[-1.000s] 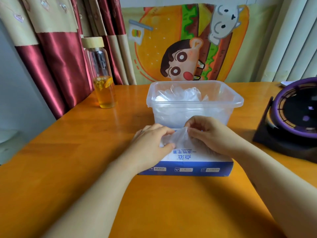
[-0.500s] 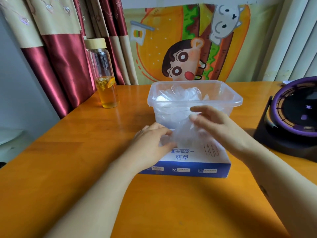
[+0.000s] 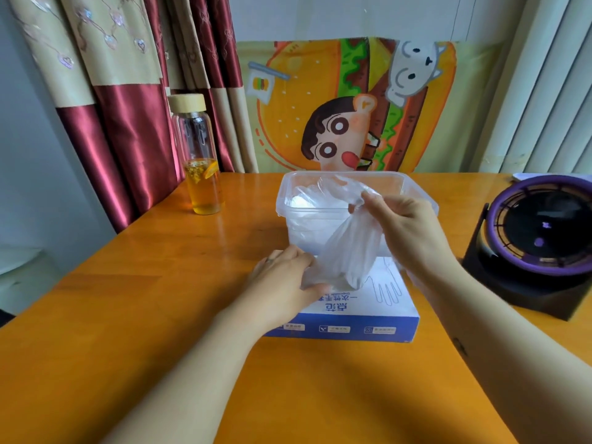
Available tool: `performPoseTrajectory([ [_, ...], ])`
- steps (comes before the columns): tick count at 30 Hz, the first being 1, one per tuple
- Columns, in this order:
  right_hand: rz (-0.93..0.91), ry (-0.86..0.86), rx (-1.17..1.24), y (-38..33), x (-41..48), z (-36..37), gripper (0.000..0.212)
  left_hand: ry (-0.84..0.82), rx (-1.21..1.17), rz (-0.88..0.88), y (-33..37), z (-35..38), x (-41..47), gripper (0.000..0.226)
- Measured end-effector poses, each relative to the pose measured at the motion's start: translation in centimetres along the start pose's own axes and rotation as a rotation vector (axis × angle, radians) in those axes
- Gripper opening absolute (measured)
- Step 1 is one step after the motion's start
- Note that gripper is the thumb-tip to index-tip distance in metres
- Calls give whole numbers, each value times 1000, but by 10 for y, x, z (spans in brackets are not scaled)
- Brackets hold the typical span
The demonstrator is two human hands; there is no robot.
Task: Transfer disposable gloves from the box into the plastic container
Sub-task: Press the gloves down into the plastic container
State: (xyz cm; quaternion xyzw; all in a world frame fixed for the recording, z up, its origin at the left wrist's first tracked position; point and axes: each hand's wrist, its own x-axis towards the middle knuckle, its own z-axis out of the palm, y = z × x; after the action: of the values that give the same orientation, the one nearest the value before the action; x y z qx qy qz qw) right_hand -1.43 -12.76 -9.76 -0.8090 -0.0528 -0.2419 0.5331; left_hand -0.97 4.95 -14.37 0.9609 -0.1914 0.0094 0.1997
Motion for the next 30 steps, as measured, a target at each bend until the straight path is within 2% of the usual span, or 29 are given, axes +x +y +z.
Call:
performPoseTrajectory([
  [5, -16, -287, -328, -25, 17, -25, 34, -17, 15, -14, 1, -1, -1, 47],
  [7, -2, -394, -423, -36, 22, -35, 33, -24, -42, -16, 1, -4, 0, 48],
  [9, 2, -440, -449, -44, 25, -40, 33, -31, -140, -17, 3, -12, 0, 59],
  [10, -3, -447, -448, -46, 25, -41, 33, -11, -196, -24, 4, -16, -1, 67],
  [12, 12, -456, -422, -47, 26, -40, 36, 138, -261, -9, 11, -28, -5, 72],
  [15, 110, -471, -340, -33, 21, -33, 46, 546, -275, 133, 30, -38, -13, 51],
  [16, 140, -478, -305, -27, 18, -32, 48, 628, -258, 183, 38, -38, -14, 47],
  [17, 161, -487, -269, -21, 14, -31, 49, 640, -230, 209, 45, -35, -14, 48],
  [19, 182, -513, -208, -12, 4, -31, 44, 523, -123, 179, 56, -26, -8, 51],
  [21, 220, -528, -74, 0, -2, -33, 49, 446, -76, 128, 56, -14, 2, 35],
  [23, 317, -514, 86, 8, -4, -35, 49, 474, -243, 105, 50, -9, 8, 18],
  [24, 347, -520, 122, 12, -5, -34, 43, 495, -346, 97, 47, -8, 10, 21],
  [27, 368, -557, 30, 17, -8, -28, 23, 561, -520, 112, 42, -14, 6, 20],
  [30, 374, -529, -108, 14, -9, -18, 25, 673, -525, 153, 41, -25, -4, 13],
])
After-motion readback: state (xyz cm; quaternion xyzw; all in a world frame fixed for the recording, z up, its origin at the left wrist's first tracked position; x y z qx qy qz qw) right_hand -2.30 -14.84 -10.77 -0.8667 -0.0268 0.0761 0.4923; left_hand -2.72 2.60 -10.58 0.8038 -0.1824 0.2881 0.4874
